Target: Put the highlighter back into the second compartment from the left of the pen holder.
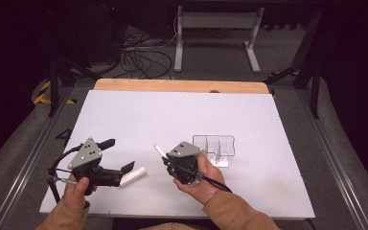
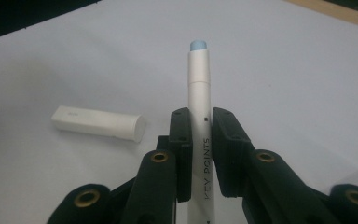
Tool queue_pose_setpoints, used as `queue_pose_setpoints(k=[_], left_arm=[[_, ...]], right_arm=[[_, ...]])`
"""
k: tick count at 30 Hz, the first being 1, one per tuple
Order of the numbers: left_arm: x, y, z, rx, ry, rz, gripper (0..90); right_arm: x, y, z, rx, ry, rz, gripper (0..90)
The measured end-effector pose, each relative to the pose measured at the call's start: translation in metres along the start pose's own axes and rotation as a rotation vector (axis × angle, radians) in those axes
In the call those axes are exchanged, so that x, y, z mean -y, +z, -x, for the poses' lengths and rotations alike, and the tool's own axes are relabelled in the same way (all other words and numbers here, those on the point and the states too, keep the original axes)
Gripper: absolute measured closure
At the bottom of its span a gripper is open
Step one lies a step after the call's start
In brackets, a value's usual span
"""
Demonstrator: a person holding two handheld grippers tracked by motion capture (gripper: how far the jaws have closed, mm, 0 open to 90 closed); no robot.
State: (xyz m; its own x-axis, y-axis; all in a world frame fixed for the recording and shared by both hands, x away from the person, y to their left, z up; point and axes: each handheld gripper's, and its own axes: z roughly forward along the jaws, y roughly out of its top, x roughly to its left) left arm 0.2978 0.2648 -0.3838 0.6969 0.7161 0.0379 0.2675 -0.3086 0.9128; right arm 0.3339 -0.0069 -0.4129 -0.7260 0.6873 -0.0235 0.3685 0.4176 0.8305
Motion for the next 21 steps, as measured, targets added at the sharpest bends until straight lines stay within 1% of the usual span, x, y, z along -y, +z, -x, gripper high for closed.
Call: queue_pose_setpoints(k=[3, 6, 10, 12, 15, 16, 19, 20, 21], left_arm=[[-0.001, 0.000, 0.000, -0.003, 0.006, -0.002, 5.8], [-0.001, 0.000, 0.000, 0.001, 0.003, -0.001, 5.6], [-0.001, -0.001, 0.000, 0.005, 0.003, 0.000, 5.5], [0.000, -0.001, 0.000, 0.013, -0.004, -0.002, 5.1], [-0.001, -0.001, 0.000, 0.007, 0.010, -0.004, 4.9], [-0.001, -0.001, 0.000, 0.007, 0.012, -0.003, 4.9], [-0.001, -0.002, 0.000, 0.012, 0.012, 0.005, 4.7], [-0.001, -0.002, 0.000, 0.018, 0.008, 0.006, 4.5], [-0.001, -0.002, 0.000, 0.021, 0.007, 0.006, 4.4]], right_arm=[[-0.001, -0.003, 0.001, -0.006, 0.000, 0.015, 79.3], [-0.002, -0.004, 0.003, -0.019, -0.005, 0.017, 79.2], [-0.003, -0.005, 0.003, -0.023, -0.014, 0.034, 79.2], [-0.004, -0.007, 0.003, -0.029, -0.020, 0.052, 79.3], [-0.006, -0.012, 0.005, -0.042, -0.021, 0.090, 79.2], [-0.007, -0.014, 0.005, -0.043, -0.025, 0.111, 79.2], [-0.010, -0.021, 0.007, -0.039, -0.037, 0.159, 79.3], [-0.012, -0.024, 0.008, -0.040, -0.053, 0.180, 79.3], [-0.013, -0.026, 0.009, -0.031, -0.061, 0.194, 79.3]])
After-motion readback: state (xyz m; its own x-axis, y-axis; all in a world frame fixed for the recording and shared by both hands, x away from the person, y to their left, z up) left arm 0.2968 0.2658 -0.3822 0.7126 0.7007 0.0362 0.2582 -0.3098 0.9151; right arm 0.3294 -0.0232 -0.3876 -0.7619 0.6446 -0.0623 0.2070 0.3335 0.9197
